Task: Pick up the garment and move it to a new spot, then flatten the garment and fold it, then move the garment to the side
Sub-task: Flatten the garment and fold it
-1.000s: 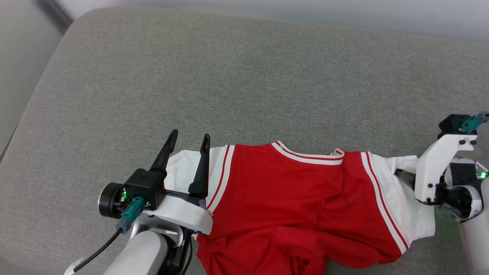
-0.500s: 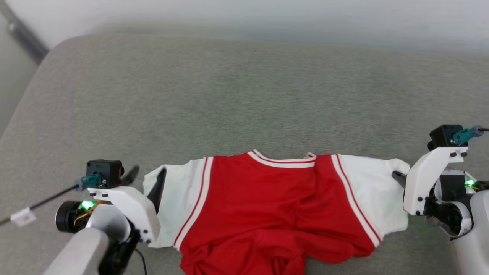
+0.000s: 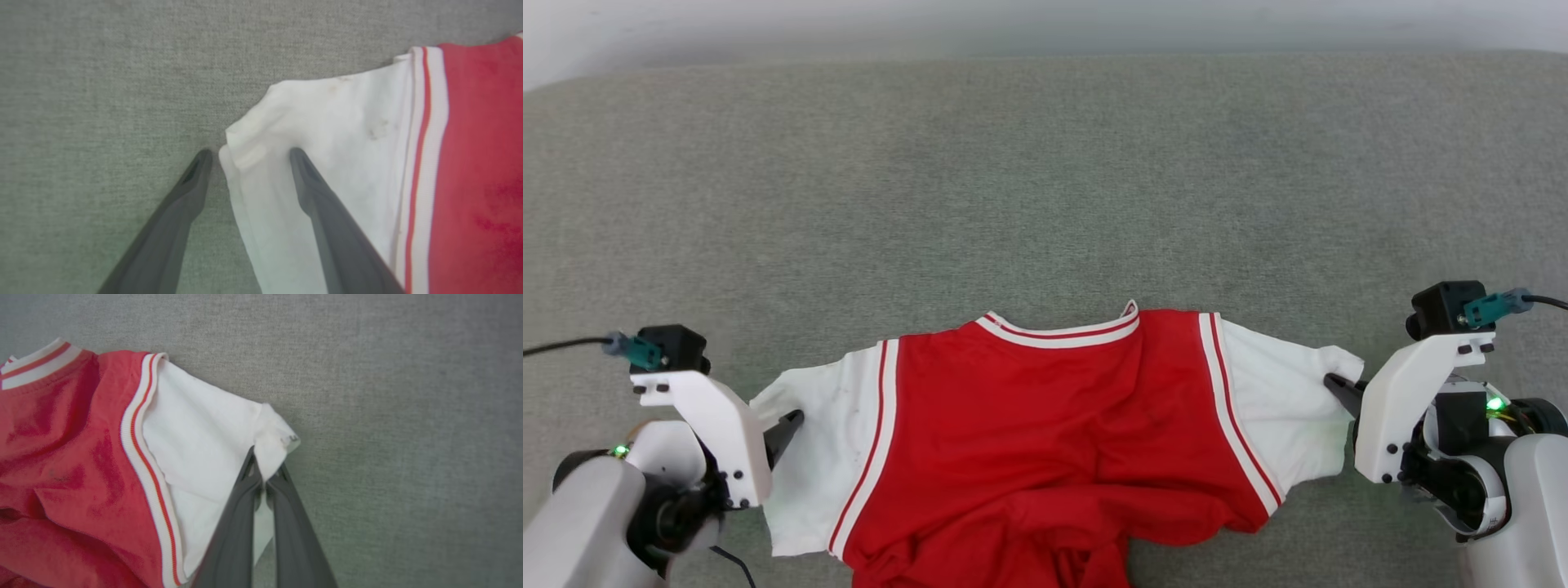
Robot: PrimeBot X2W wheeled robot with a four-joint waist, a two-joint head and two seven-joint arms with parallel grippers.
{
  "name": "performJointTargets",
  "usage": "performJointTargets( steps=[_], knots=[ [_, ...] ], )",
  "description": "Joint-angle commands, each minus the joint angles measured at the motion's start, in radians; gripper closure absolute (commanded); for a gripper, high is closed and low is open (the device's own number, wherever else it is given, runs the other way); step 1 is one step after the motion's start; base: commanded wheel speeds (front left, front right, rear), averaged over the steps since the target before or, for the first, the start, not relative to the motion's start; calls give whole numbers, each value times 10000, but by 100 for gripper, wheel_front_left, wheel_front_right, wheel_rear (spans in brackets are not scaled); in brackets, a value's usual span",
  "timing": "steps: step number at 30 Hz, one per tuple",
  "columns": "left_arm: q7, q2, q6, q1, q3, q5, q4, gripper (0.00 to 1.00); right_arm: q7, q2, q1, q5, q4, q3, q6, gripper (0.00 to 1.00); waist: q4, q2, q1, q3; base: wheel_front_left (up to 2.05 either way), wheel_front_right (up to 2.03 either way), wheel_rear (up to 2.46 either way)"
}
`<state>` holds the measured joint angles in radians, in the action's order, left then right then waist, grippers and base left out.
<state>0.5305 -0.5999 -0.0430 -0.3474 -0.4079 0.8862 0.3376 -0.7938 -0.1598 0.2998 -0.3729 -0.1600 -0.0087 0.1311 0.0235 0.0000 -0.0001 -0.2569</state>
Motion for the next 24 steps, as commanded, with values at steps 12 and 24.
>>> performJointTargets(
  steps=[12, 24],
  knots=[
    [618, 462, -75, -212, -428, 135, 511, 100, 706, -212, 127, 101, -121, 109, -7, 100, 253, 0, 1, 317, 0, 0, 0],
    [-1581, 517, -911, -1875, 198, -982, 277, 100, 1023, -757, 1217, 220, -1632, 463, -7, 100, 38, 0, 1, 1600, 0, 0, 0]
  ],
)
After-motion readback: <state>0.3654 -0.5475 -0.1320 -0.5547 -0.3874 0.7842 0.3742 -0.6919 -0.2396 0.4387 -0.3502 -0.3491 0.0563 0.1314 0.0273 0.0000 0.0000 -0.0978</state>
